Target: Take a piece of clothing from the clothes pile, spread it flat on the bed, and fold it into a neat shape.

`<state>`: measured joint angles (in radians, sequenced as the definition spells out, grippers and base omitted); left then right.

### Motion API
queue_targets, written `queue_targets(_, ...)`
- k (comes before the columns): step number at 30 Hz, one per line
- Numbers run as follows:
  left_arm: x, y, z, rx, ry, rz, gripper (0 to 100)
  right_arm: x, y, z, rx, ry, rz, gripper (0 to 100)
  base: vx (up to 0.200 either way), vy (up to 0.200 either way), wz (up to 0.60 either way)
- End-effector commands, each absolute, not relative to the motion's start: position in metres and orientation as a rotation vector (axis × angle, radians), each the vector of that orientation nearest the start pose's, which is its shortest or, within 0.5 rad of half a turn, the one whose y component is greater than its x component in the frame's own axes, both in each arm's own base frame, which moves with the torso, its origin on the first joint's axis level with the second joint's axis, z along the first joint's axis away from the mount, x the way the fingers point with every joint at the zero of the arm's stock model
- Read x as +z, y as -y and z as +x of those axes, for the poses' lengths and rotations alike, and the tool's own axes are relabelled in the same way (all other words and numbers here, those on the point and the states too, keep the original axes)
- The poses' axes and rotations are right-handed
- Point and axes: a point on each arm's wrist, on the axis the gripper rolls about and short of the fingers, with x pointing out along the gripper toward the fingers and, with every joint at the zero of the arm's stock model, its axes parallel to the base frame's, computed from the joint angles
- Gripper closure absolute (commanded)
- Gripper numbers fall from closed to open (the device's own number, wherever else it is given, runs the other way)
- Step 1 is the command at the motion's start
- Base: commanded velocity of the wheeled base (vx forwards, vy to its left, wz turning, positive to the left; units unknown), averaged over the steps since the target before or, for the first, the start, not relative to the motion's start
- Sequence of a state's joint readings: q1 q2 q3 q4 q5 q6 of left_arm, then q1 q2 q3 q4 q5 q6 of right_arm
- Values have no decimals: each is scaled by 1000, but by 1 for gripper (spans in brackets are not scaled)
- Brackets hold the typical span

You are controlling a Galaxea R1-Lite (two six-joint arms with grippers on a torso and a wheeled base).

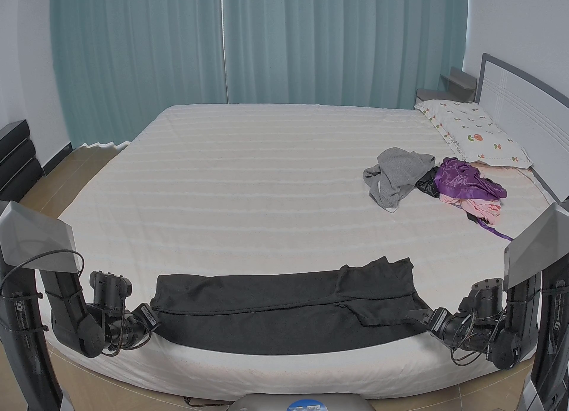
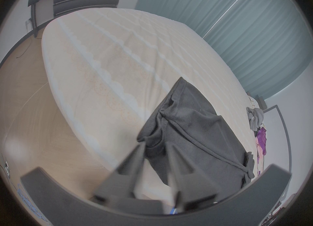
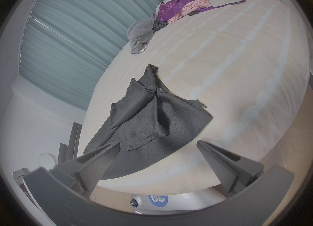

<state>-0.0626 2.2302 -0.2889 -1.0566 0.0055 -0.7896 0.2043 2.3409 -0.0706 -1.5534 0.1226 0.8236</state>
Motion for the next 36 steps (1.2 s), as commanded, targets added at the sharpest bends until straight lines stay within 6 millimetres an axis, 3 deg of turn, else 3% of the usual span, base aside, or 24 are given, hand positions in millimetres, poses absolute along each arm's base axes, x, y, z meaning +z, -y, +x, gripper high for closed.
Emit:
queue_targets(1,-34,16,255,313,-856,-701,100,-38,-51,227,-7,-802,745,0,0,0,0)
queue_targets(8,-34,12,254,326,-837,-706,100,-43,-55,231,-3,-807,736,0,0,0,0)
queue_targets(21,-32,11,253,321,-813,-713,100,-62,-69,256,-62,-725,687,0,0,0,0)
queue_targets(22,-32,11,253,319,-813,-711,100,-63,-69,256,-63,-726,687,100,0,0,0)
queue_targets(31,-32,11,253,320,-812,-712,100,-61,-69,255,-67,-721,687,100,0,0,0)
queue_targets(36,-30,8,253,325,-801,-715,100,-44,-65,248,-70,-699,745,100,0,0,0)
